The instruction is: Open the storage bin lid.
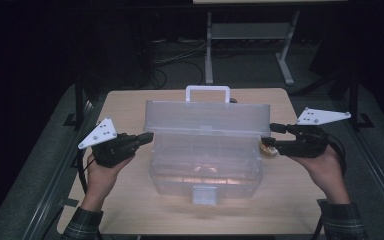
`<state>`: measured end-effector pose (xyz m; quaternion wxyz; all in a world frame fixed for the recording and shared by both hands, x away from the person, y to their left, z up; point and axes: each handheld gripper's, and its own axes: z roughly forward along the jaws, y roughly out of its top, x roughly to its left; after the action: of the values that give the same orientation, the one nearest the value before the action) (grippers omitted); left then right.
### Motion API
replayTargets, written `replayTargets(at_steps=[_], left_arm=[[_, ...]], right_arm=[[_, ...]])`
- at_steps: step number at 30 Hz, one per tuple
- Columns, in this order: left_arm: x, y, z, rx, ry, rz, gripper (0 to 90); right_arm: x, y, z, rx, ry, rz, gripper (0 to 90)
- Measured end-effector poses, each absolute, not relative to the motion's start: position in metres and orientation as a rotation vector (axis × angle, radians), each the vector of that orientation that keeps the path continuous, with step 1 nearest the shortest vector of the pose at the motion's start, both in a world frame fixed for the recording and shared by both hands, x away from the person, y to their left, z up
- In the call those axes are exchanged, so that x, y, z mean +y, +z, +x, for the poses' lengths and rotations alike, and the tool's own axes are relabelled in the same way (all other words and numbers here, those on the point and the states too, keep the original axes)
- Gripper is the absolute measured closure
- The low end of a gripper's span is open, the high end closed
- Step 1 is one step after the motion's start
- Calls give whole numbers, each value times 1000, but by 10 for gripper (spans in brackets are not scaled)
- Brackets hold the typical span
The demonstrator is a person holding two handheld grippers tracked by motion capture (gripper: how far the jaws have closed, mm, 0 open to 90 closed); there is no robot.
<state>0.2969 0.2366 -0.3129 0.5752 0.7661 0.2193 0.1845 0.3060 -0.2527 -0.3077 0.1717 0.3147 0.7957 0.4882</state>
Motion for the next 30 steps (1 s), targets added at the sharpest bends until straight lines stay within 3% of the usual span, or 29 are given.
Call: replayTargets(at_steps=[7,30], left_arm=[[235,-311,301,516,439,1798,899],[229,-303,314,518,435,1806,899]], right_arm=[[-246,-304,302,2215,1340,885,527],[-243,-300,310,2176,1325,923,554]])
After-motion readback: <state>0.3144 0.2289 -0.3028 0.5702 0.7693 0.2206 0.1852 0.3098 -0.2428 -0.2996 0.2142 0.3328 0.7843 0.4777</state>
